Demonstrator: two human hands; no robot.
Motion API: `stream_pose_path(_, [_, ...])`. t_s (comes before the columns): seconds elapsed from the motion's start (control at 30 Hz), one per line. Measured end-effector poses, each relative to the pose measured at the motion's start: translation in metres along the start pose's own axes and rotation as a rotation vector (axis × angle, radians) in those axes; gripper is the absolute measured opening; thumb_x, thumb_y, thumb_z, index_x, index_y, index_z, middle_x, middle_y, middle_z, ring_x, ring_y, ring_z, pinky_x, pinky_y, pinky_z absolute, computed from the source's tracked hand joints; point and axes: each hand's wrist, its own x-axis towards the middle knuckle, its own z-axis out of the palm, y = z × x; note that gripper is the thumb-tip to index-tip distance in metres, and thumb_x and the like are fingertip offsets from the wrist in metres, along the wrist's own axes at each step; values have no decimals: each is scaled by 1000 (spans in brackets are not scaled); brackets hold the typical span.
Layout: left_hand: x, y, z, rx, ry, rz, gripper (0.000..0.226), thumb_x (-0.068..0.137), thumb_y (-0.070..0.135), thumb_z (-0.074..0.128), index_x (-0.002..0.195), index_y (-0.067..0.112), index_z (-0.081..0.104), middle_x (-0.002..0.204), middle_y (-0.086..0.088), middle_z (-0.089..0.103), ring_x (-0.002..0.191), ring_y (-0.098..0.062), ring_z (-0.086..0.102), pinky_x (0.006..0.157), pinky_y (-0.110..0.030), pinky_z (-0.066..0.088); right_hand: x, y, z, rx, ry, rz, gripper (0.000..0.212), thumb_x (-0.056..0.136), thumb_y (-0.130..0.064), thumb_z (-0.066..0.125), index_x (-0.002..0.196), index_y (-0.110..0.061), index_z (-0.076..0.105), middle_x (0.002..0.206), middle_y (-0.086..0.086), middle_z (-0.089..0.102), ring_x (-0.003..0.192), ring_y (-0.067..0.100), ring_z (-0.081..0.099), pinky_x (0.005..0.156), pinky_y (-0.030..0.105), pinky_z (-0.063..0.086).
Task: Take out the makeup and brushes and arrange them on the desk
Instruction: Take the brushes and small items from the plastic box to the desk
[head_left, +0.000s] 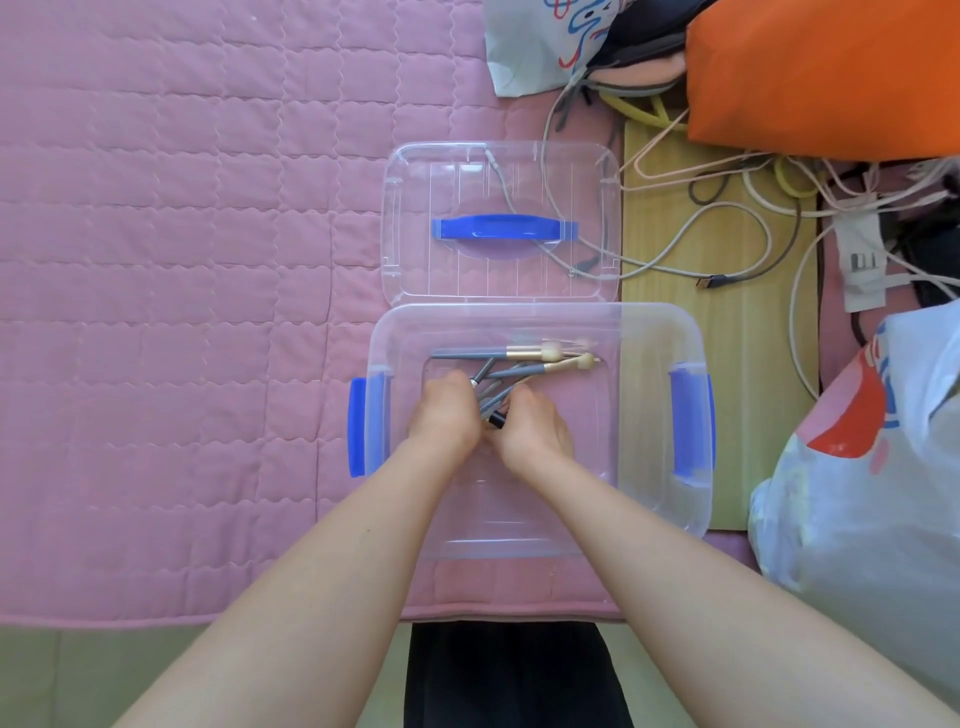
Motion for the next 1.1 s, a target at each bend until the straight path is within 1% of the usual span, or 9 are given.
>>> stream_pose_path(0.13, [-5, -2, -1, 27, -10, -8, 18, 93, 7, 46, 109, 4, 52, 112, -19, 57, 94, -37, 57, 73, -37, 43, -4, 12, -12, 40, -15, 2, 42, 72, -43, 67, 104, -19, 54, 109, 6, 65, 102, 30, 60, 76, 34, 49])
stream_pose_path(0.23, [-16, 1, -4, 111, 41, 15, 21, 94, 5, 44, 114, 3, 50, 113, -20, 56, 99, -38, 59, 74, -37, 43, -5, 25, -20, 65, -9, 9, 38, 76, -41, 65, 104, -18, 54, 110, 5, 64, 103, 30, 59, 75, 34, 47])
stream_pose_path(0.37, [-43, 7, -12, 246, 104, 43, 27, 90, -6, 37, 112, 3, 51, 111, -18, 55, 98, -38, 59, 72, -38, 43, -11, 39, -28, 100, -27, -13, 26, 72, -37, 66, 88, -17, 59, 93, 3, 68, 90, 29, 62, 68, 31, 49])
stream_pose_path(0.47, [-63, 10, -19, 262, 166, 42, 26, 89, -8, 36, 106, 3, 53, 105, -18, 57, 92, -37, 60, 66, -37, 41, -24, 45, -40, 149, 4, -55, 24, 74, -39, 64, 72, -19, 53, 80, 4, 67, 82, 29, 63, 63, 29, 47])
stream_pose_path(0.6, [-92, 15, -28, 71, 267, 11, 12, 95, 9, 40, 101, 6, 51, 94, -16, 55, 79, -33, 49, 64, -38, 40, -53, 49, -64, 254, -5, -92, 29, 75, -38, 69, 75, -16, 49, 75, 1, 60, 73, 25, 56, 56, 28, 38])
stream_pose_path(0.7, [-116, 18, -34, -192, 303, 6, 11, 92, 18, 46, 92, 9, 53, 89, -12, 64, 82, -33, 56, 67, -40, 48, -80, 50, -86, 366, 16, -110, 30, 73, -31, 72, 67, -18, 46, 63, -3, 51, 63, 20, 47, 54, 28, 34])
stream_pose_path(0.83, [-167, 27, -47, -542, 299, 28, 13, 88, 16, 50, 76, 19, 53, 75, 1, 72, 67, -16, 56, 65, -34, 48, -121, 49, -117, 447, 0, -129, 24, 71, -25, 71, 65, -16, 50, 56, -5, 47, 55, 18, 42, 54, 25, 36])
stream_pose_path(1.0, [-244, 34, -57, -866, 309, 37, 13, 89, 16, 53, 80, 17, 63, 72, 4, 72, 66, -12, 54, 52, -27, 45, -177, 39, -154, 584, -99, -171, 21, 75, -17, 69, 73, -14, 48, 61, 0, 48, 55, 19, 40, 45, 21, 33])
stream_pose_path(1.1, [-290, 33, -59, -967, 363, 24, 13, 91, 17, 53, 81, 20, 61, 78, -1, 73, 71, -14, 53, 60, -29, 44, -216, 33, -173, 568, -121, -250, 19, 77, -18, 69, 80, -16, 50, 68, 2, 53, 57, 18, 43, 44, 22, 35])
